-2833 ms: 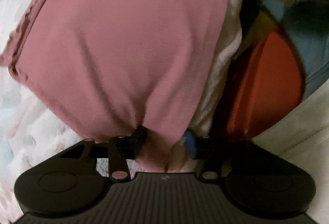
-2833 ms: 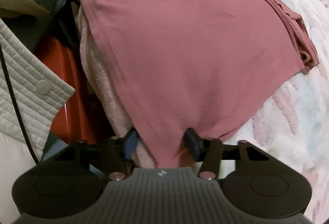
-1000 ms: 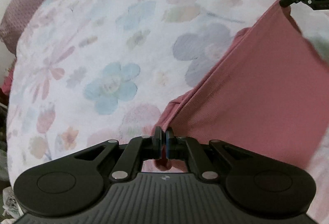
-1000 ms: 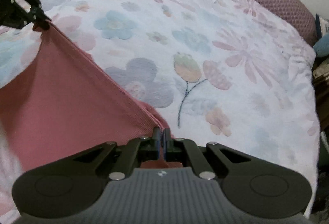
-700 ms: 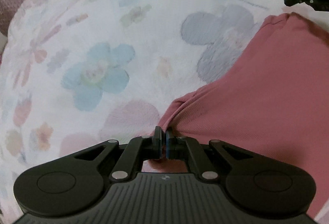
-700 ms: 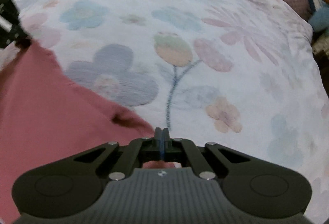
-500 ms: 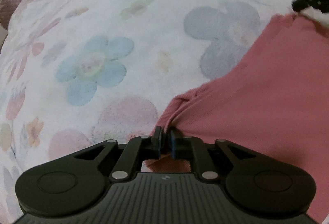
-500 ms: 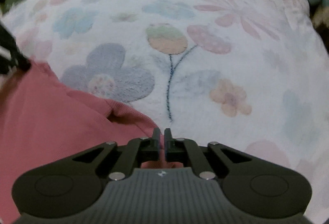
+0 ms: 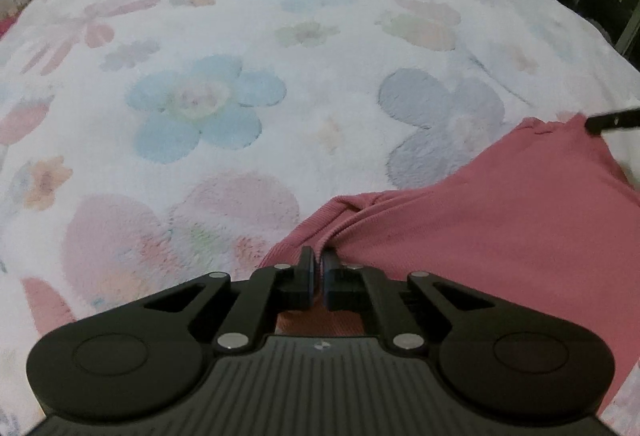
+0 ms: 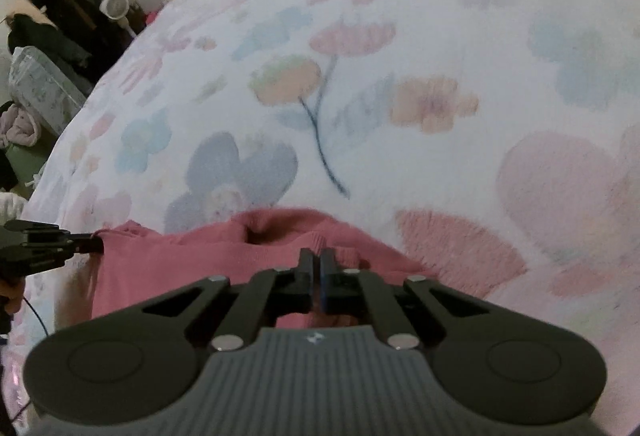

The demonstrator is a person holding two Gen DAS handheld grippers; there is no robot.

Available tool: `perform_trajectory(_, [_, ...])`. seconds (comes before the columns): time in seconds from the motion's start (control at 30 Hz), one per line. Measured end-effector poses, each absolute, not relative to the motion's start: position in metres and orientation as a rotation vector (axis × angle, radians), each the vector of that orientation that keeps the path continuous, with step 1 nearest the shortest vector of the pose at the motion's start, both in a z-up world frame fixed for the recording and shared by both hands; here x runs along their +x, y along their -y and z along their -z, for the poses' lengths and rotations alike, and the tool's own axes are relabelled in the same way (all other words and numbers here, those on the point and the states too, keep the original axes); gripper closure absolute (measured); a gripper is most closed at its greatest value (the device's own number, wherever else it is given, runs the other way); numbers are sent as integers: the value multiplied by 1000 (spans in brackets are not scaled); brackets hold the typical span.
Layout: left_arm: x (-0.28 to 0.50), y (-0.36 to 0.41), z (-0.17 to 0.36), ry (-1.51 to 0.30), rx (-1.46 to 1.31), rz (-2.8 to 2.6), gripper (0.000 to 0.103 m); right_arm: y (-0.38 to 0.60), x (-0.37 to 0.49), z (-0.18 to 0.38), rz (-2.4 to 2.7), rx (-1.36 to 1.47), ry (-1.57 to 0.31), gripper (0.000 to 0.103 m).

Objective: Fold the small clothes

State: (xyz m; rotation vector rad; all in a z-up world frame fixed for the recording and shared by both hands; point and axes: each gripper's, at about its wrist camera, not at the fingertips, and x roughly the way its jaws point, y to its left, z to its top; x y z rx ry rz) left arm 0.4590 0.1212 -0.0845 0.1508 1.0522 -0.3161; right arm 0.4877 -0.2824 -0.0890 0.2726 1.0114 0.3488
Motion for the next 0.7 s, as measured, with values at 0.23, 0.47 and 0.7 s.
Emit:
perform_trajectory(0.23, [446, -124, 48, -987, 187, 267, 100, 289, 470, 25, -355, 220, -831, 103])
perform_trajectory(0.47, [471, -117, 77, -1026, 165, 217, 100, 275, 497, 52, -284, 149, -872, 103])
perform_trajectory(0.7, [471, -122, 96, -1010, 143, 158, 75, 275, 503, 91, -248, 148, -917, 99])
